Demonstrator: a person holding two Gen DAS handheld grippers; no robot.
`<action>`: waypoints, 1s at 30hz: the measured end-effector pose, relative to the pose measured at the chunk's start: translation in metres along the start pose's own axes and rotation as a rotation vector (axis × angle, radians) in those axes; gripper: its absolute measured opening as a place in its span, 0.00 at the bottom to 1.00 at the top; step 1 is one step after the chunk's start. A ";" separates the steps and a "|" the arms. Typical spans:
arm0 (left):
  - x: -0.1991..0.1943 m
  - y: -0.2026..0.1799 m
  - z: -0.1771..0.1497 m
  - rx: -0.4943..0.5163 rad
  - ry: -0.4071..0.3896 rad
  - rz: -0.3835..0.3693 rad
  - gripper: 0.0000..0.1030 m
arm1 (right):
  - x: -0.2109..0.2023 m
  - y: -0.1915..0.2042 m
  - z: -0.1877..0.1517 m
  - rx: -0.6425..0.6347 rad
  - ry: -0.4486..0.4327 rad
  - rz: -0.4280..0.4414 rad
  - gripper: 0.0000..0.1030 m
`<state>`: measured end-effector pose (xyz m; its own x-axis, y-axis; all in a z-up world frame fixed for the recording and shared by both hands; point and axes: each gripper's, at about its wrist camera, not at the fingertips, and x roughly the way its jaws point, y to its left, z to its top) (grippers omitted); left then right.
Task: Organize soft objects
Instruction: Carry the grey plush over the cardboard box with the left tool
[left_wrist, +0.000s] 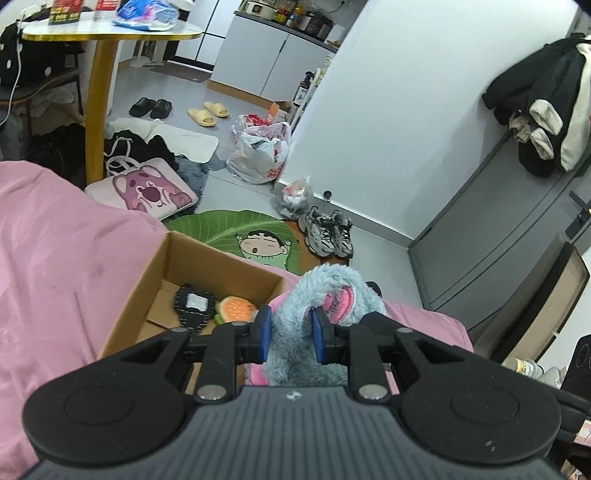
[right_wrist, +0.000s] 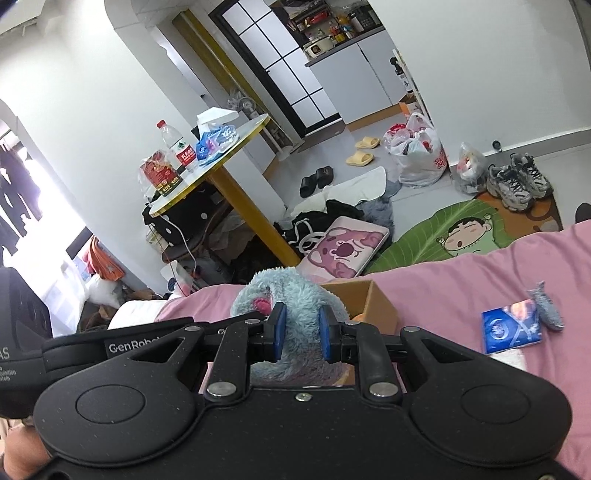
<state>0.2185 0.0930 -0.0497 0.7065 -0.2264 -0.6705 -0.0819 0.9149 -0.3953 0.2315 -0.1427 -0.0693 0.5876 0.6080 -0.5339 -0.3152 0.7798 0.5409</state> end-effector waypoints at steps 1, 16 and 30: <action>0.001 0.005 0.000 -0.003 0.004 0.005 0.21 | 0.005 0.002 -0.001 0.001 0.007 0.000 0.19; 0.032 0.080 0.010 -0.100 0.062 0.035 0.21 | 0.074 0.025 -0.017 -0.018 0.103 -0.029 0.19; 0.075 0.108 0.012 -0.101 0.159 0.096 0.21 | 0.122 0.027 -0.029 -0.040 0.210 -0.081 0.24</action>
<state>0.2708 0.1790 -0.1351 0.5726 -0.1971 -0.7958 -0.2193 0.8985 -0.3803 0.2728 -0.0426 -0.1390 0.4456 0.5580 -0.7001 -0.3055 0.8298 0.4669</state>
